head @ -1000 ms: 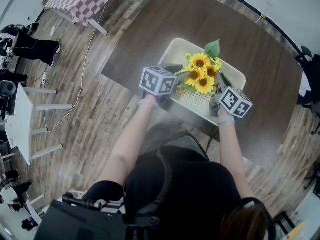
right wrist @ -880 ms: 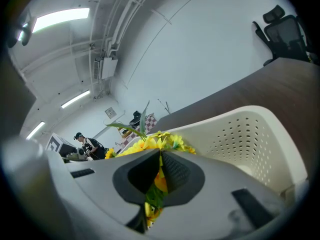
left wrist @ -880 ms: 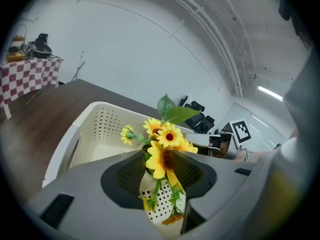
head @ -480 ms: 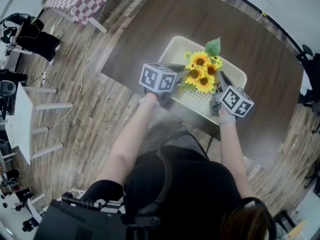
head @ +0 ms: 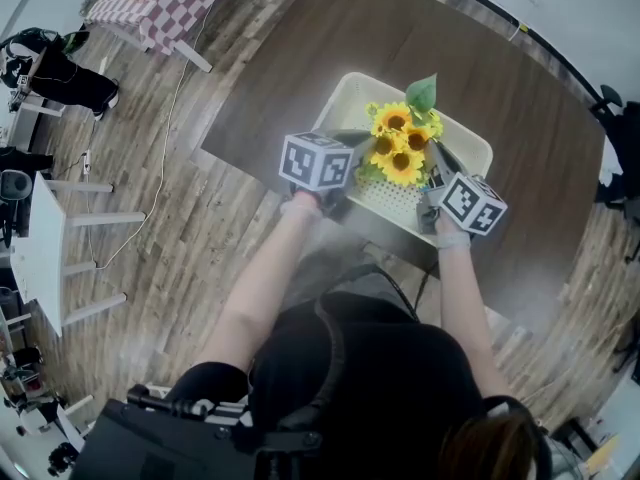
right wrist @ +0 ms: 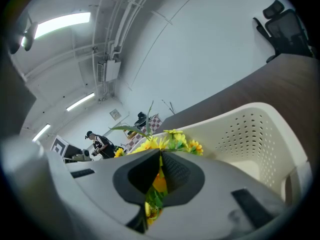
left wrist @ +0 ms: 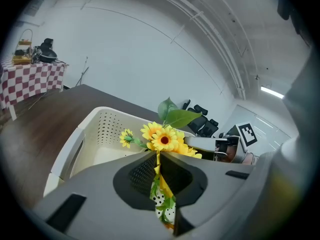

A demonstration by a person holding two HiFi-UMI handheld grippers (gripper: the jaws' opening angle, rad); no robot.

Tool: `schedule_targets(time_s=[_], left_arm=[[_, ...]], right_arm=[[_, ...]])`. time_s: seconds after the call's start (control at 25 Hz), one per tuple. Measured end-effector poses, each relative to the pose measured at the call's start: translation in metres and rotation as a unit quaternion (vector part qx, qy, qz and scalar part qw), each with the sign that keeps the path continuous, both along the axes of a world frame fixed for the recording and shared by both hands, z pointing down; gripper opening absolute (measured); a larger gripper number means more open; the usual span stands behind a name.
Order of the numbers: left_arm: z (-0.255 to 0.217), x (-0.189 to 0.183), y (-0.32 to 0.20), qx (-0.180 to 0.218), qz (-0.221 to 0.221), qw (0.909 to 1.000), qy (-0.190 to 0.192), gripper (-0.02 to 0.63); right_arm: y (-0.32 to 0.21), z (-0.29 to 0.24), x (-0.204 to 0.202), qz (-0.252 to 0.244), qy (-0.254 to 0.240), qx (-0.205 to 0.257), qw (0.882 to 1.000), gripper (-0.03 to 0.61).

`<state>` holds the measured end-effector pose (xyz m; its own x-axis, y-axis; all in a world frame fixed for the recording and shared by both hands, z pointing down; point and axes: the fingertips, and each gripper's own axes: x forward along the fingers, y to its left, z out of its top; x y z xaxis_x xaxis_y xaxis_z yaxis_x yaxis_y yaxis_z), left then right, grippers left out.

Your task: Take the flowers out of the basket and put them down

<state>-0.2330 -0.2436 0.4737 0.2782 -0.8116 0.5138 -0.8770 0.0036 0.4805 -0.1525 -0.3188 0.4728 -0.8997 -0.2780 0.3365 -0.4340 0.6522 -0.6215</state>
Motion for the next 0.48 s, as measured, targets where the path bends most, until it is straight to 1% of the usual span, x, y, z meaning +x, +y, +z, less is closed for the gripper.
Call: schedule_targets(time_s=[0.2,0.48], left_arm=[[-0.007,-0.001,0.006,0.010,-0.005,0.9998,-0.015,0.017],[-0.018,-0.001,0.013,0.042,-0.018,0.9988,-0.016,0.015]], right_arm=[[0.006,-0.009,-0.004,0.000,-0.014,0.004,1.000,0.006],[0.014,-0.022,0.000,0.006,-0.036,0.018,0.999,0.006]])
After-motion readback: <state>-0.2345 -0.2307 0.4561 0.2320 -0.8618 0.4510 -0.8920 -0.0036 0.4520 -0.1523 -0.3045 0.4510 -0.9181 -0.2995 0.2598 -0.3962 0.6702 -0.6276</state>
